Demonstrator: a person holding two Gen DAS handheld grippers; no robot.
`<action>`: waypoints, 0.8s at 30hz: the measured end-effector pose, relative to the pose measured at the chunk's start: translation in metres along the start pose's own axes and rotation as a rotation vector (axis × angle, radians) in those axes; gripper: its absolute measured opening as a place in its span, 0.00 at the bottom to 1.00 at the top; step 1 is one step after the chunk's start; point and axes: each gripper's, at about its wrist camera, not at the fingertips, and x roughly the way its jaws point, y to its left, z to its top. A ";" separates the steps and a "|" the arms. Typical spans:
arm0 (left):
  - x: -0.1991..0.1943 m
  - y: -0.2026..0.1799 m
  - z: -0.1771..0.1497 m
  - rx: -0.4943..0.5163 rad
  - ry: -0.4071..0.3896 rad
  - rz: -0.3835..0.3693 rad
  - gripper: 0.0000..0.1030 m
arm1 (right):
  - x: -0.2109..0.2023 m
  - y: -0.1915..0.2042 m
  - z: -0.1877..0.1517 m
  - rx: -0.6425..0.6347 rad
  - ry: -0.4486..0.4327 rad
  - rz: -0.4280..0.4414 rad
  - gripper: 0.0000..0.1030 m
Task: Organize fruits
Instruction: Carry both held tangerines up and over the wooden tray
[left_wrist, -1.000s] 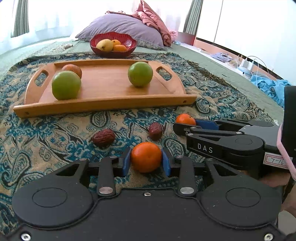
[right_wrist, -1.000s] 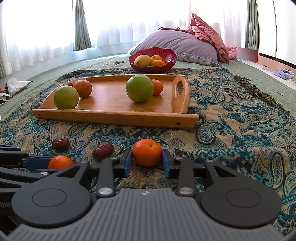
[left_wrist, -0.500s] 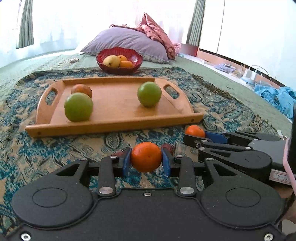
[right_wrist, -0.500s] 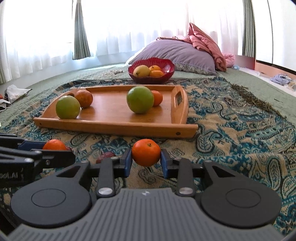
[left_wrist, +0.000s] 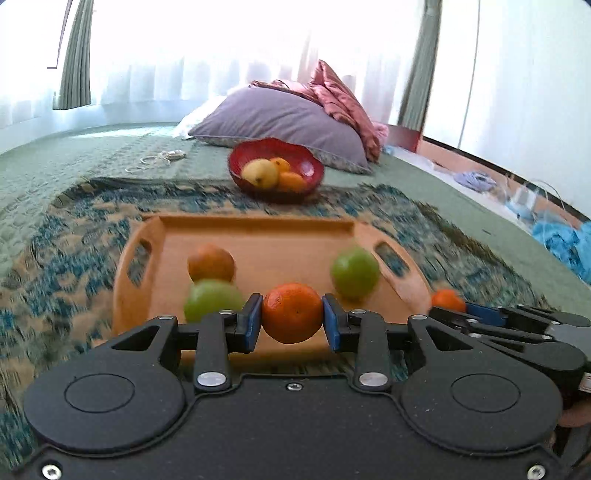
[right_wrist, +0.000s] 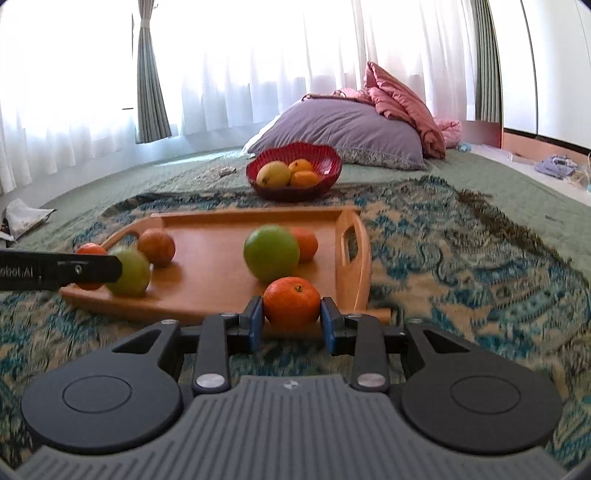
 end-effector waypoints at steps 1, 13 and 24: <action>0.004 0.004 0.006 0.000 0.000 0.004 0.32 | 0.003 0.000 0.006 -0.003 -0.002 0.000 0.35; 0.087 0.061 0.084 -0.030 0.092 0.013 0.32 | 0.076 -0.007 0.095 -0.010 0.078 -0.002 0.35; 0.175 0.104 0.098 -0.146 0.245 0.071 0.32 | 0.171 -0.007 0.116 0.067 0.289 -0.027 0.35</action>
